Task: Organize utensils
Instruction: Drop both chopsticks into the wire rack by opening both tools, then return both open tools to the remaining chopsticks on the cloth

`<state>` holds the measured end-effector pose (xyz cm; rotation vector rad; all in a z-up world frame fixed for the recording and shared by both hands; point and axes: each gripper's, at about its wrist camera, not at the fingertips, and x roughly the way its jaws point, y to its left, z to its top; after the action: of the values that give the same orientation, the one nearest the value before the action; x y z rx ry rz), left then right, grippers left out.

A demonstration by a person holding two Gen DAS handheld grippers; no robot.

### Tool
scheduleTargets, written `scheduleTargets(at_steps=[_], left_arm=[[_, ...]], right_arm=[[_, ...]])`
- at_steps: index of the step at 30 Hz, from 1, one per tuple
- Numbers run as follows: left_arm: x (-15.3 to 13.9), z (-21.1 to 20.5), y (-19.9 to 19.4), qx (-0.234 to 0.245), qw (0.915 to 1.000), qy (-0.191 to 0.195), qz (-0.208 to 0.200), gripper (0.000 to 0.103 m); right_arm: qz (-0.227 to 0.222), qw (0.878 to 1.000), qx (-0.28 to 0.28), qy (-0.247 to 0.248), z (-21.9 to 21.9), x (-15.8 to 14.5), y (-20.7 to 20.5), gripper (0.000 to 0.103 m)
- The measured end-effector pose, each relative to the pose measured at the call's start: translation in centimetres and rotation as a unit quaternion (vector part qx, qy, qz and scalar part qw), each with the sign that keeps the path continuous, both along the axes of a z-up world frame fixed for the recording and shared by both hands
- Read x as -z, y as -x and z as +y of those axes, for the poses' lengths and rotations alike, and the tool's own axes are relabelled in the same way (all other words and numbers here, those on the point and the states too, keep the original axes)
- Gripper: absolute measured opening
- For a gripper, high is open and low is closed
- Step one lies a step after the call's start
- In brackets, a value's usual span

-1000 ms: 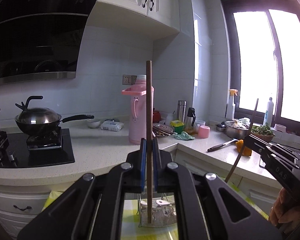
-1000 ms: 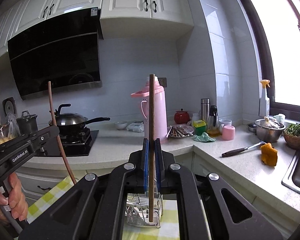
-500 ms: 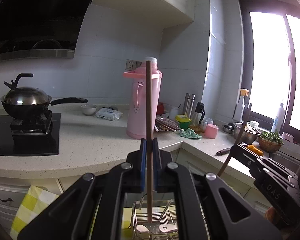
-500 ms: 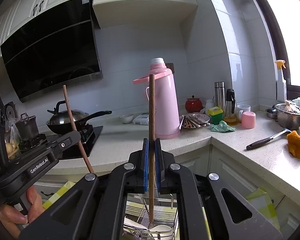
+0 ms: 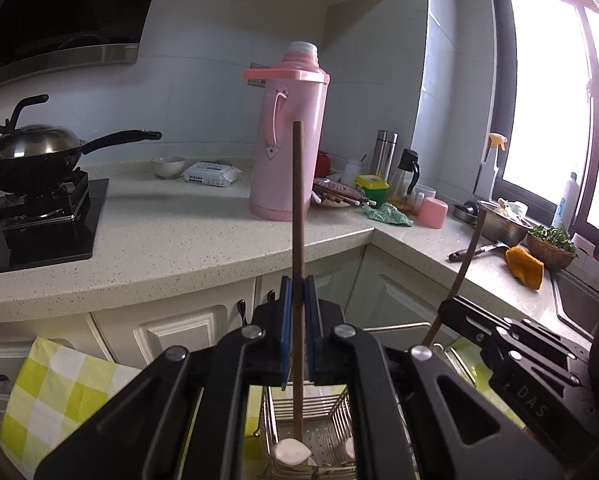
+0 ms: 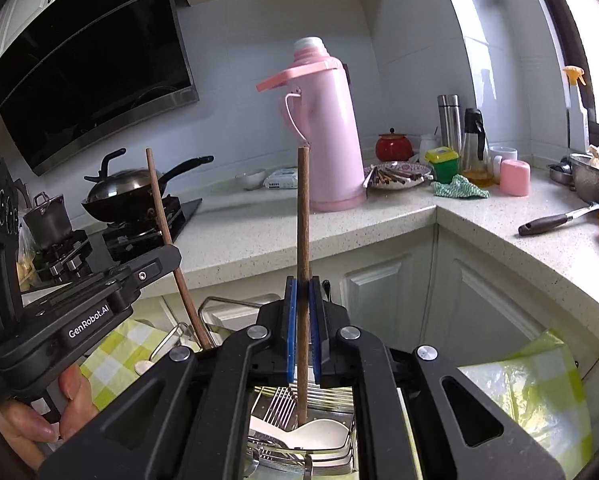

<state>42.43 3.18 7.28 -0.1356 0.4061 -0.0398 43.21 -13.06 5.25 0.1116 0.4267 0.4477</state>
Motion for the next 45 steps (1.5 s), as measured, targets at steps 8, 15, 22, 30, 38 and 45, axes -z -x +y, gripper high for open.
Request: scheduleTargets(at_steps=[8,15,22,30,38,45], left_arm=[[1.5,1.5,-0.3,-0.03,0.9988,0.024,0.03,0.019],[1.1,2.5,0.7,-0.039,0.9982,0.031,0.033,0.058],[0.2,3.6,3.7,-0.055,0.9976,0.034,0.025,0.061],[1.4,5.0,11.9,-0.078,0.9966,0.01,0.024,0.08],[5.7,4.7,20.3,-0.076,0.9956,-0.025,0.048,0.098],[8.9,3.8,25.0,-0.066,0.9949,-0.029,0.07,0.098]], right_arm=[[0.031,0.999,0.016,0.015,-0.5,0.6,-1.6,0.012],[0.06,0.998,0.034,0.015,-1.7,0.8,-2.6,0.064],[0.049,0.997,0.057,-0.007,-4.4,0.1,0.5,0.078],[0.026,0.997,0.074,-0.019,-8.1,-1.2,8.2,0.078],[0.032,0.996,0.087,0.009,-9.6,2.4,17.2,0.083],[0.053,0.994,0.098,0.017,-9.9,6.3,22.7,0.083]])
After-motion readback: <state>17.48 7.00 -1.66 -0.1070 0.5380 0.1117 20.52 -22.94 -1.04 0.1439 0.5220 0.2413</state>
